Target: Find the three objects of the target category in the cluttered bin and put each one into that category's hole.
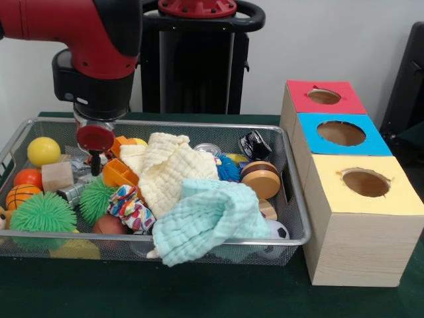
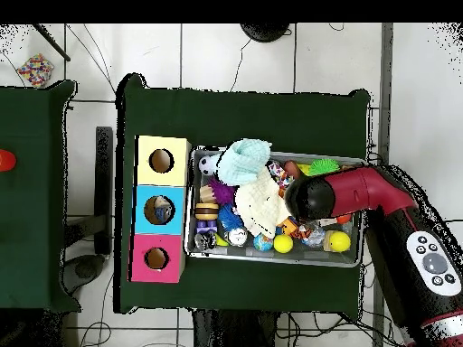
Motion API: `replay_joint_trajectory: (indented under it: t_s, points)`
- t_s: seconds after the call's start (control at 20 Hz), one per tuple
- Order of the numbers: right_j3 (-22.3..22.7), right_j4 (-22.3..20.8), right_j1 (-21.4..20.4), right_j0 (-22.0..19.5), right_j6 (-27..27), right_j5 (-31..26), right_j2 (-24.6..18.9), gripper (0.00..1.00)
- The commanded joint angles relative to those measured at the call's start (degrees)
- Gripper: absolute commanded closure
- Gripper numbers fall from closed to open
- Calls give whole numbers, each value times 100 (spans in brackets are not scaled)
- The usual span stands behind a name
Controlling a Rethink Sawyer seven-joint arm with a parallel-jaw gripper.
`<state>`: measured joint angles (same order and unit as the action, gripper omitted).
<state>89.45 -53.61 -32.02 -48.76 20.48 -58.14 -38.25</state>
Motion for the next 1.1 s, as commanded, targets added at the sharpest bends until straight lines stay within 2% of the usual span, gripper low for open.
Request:
replay_joint_trajectory:
  t_s: [0.05, 0.45, 1.1]
  points:
    - [-370, 202, 162, 73, -1704, -1212, 37, 0]
    - [-347, -72, 182, 140, -1511, -1124, 82, 0]
    - [-306, -504, 253, -9, -1641, -591, 85, 0]
